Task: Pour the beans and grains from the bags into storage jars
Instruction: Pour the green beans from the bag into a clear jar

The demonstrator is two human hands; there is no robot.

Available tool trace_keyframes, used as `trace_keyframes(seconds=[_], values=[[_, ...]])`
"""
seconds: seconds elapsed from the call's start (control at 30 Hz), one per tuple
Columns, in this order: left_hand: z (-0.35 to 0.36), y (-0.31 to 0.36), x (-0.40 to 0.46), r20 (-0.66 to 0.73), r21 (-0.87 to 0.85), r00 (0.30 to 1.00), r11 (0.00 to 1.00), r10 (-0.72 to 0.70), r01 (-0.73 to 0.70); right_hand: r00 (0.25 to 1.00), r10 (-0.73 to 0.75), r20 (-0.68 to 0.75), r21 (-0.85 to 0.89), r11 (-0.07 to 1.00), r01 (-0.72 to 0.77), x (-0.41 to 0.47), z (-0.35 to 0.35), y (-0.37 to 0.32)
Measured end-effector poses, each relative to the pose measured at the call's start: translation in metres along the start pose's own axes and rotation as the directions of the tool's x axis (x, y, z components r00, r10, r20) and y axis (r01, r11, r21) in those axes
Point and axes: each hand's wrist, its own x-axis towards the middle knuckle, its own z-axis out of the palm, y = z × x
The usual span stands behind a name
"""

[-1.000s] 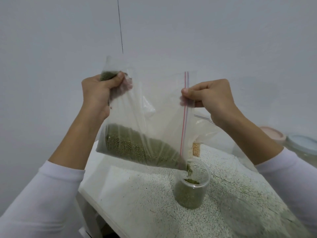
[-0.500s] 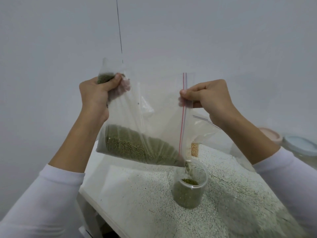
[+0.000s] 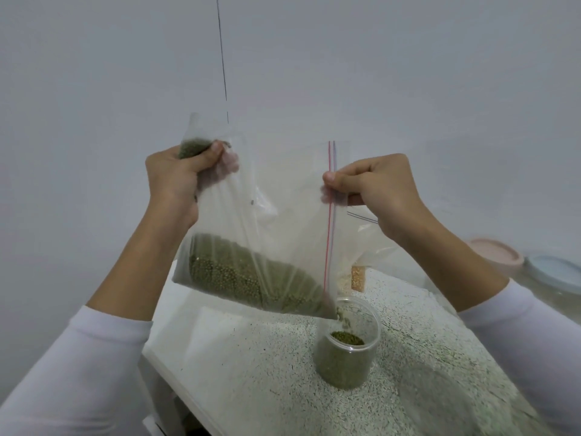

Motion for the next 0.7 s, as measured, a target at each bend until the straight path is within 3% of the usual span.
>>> trace_keyframes(seconds=[0.17, 0.3, 0.4, 0.53, 0.7], values=[[-0.005, 0.003, 0.004, -0.071, -0.094, 0.997, 0.995, 0.021, -0.028, 0.999, -0.025, -0.029, 0.062, 0.998, 0.027, 0.003, -0.005, -0.006], [-0.002, -0.002, 0.000, -0.026, -0.021, 1.000, 1.000, 0.016, -0.017, 1.000, -0.002, 0.020, 0.016, 1.000, 0.001, 0.000, -0.001, -0.002], [-0.008, -0.002, 0.003, -0.090, -0.095, 0.996, 0.995, -0.007, -0.001, 0.999, -0.008, -0.032, 0.062, 0.998, 0.010, 0.000, -0.005, 0.000], [-0.009, -0.002, 0.001, -0.059, -0.039, 0.998, 0.999, 0.004, -0.006, 1.000, 0.003, 0.014, 0.034, 0.999, -0.004, -0.003, -0.003, -0.001], [-0.016, -0.001, 0.005, -0.089, -0.107, 0.996, 0.994, -0.001, -0.008, 1.000, -0.019, -0.023, 0.051, 0.998, 0.020, -0.005, -0.005, -0.003]])
